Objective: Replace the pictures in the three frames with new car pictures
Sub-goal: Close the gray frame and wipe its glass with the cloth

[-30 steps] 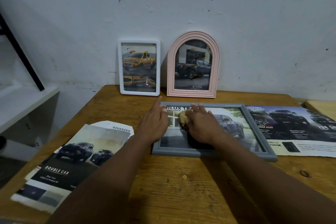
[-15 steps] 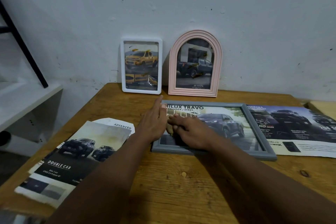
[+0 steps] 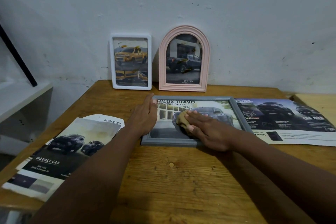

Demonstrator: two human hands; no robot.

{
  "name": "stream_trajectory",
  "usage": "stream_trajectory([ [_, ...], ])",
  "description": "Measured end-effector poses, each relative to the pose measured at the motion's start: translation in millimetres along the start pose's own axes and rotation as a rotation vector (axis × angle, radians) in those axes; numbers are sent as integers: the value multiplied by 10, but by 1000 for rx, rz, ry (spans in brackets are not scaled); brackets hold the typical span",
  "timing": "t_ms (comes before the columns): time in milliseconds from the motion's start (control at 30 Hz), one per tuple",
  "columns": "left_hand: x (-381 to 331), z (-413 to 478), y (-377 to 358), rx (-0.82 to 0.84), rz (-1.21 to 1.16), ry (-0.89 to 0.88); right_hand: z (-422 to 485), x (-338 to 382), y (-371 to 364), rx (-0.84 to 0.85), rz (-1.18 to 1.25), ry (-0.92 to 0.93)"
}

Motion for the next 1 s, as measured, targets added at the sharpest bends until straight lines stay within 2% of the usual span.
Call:
stream_trajectory([
  [200,-9,3,-3,-13,19,-20,-207,-418,163,-53,36,-184],
  [300,-21,7,1,-17,27,-30,-199,-300,197,-117,59,-127],
  [433,-100,-32,37,-40,32,-52,-194,-243,95,-63,59,-106],
  [633,-65,-8,21,-57,23,-51,-423,-563,201,-179,-100,-351],
  [800,-49,31,7,-68,68,-51,-495,-328,60,-295,-49,-588],
  [867,-43,34,3,-64,62,-41,-510,-162,4,-351,-51,-585],
  [1000,-61,25,15,-77,36,-45,-475,244,-107,-463,-70,-408],
])
Point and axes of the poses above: each hand's wrist, its own z-axis towards the middle knuckle, its own y-axis out of the back of the hand, x = y × z, the point moved 8 cm from there along z, towards the middle knuckle, and after that the axes turned 13 degrees about z, right-handed, at the moved point
